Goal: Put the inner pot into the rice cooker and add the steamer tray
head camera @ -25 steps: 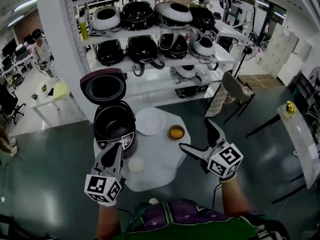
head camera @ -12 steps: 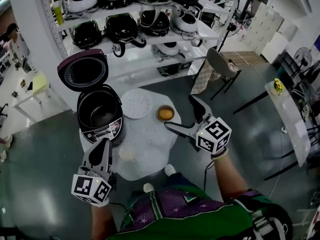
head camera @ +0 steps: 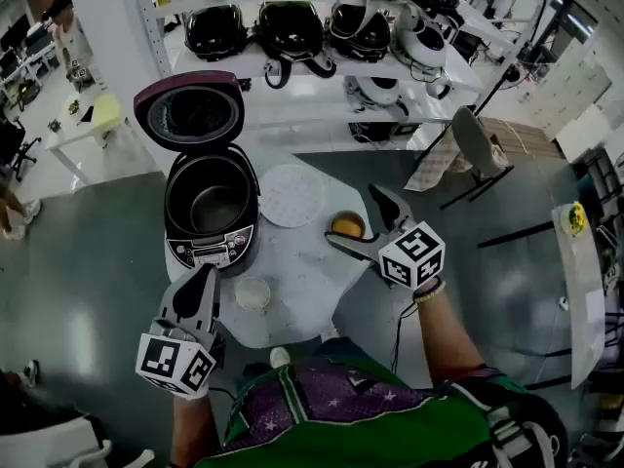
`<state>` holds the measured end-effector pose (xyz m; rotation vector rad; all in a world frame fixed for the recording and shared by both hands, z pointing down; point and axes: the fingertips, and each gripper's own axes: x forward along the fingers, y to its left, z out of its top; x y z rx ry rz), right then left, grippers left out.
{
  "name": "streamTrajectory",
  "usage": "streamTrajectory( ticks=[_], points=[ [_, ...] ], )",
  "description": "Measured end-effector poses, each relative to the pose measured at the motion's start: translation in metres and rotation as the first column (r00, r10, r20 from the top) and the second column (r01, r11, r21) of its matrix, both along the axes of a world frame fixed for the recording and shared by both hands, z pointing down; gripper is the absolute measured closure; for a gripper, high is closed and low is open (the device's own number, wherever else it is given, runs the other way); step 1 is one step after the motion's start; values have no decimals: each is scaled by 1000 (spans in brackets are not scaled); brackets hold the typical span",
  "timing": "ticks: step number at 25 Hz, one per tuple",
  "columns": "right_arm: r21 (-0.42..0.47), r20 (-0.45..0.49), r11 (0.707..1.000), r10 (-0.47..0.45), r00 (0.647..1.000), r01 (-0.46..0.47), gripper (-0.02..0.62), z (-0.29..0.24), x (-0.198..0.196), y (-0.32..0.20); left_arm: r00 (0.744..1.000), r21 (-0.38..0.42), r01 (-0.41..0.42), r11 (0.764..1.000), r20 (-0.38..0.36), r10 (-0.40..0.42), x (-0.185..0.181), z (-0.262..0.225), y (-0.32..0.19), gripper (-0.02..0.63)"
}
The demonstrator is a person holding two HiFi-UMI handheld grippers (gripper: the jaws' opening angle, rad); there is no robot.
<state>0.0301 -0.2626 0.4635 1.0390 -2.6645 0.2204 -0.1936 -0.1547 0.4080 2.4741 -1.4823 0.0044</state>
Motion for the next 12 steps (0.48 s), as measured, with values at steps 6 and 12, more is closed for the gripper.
streamTrajectory(
  ticks=[6,12],
  points=[
    [-57,-5,995,-78,997,78,32,35,13,-60,996,-35,90,995,18,-89,17,11,-28,575],
    [-110,-50,984,-147,988,141,46,81,25,-117,986,-41,167,985,33,-166,37,17,-56,575]
  ],
)
